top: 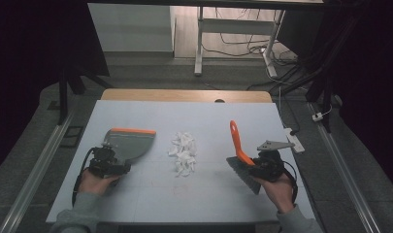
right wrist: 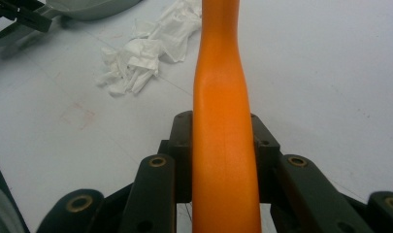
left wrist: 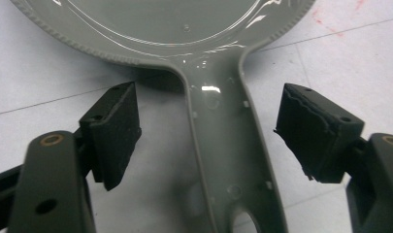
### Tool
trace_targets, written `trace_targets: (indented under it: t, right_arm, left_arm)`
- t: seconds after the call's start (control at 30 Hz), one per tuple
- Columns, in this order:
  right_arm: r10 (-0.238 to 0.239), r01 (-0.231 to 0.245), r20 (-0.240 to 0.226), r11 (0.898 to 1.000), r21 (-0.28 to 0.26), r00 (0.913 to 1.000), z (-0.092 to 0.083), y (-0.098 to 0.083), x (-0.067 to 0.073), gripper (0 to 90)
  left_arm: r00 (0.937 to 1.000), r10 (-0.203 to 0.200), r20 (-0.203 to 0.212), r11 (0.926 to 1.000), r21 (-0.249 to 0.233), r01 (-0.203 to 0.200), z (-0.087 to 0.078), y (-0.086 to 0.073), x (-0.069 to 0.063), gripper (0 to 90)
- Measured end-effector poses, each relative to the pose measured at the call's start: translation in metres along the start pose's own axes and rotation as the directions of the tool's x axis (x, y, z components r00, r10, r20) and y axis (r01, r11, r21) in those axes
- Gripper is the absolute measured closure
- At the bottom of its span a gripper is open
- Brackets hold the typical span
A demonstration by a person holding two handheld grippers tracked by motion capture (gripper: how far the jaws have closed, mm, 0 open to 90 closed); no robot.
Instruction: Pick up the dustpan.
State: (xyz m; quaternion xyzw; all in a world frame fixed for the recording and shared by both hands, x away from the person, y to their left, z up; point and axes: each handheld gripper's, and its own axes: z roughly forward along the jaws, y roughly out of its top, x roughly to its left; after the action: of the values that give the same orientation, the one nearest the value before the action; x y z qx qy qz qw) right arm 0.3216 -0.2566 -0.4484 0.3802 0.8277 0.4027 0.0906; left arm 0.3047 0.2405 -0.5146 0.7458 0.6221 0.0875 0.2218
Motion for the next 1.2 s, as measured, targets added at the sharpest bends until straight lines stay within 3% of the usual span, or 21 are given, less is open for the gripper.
trace_targets:
  t: [0.23,0.53,0.93,1.2]
  right_arm:
    - [-0.002,0.002,0.005,1.0,0.003,1.0,0.001,0.0,0.0,70.3]
    - [-0.003,0.003,0.007,1.0,0.0,1.0,0.0,0.0,0.001,70.3]
    - [-0.006,0.006,0.007,1.0,0.005,1.0,0.002,-0.001,0.001,70.3]
    - [-0.006,0.006,0.009,1.0,0.003,0.9999,0.002,-0.001,0.001,70.3]
  left_arm:
    - [0.9998,-0.021,0.003,0.9998,0.003,0.021,0.007,0.002,0.002,38.5]
    - [0.9991,-0.033,0.025,0.999,-0.029,0.033,0.009,0.002,0.006,60.2]
    - [0.9987,-0.035,0.037,0.9984,-0.043,0.037,0.006,0.001,0.012,61.4]
    - [0.9982,-0.03,0.051,0.9964,-0.078,0.034,0.0,-0.001,0.017,61.6]
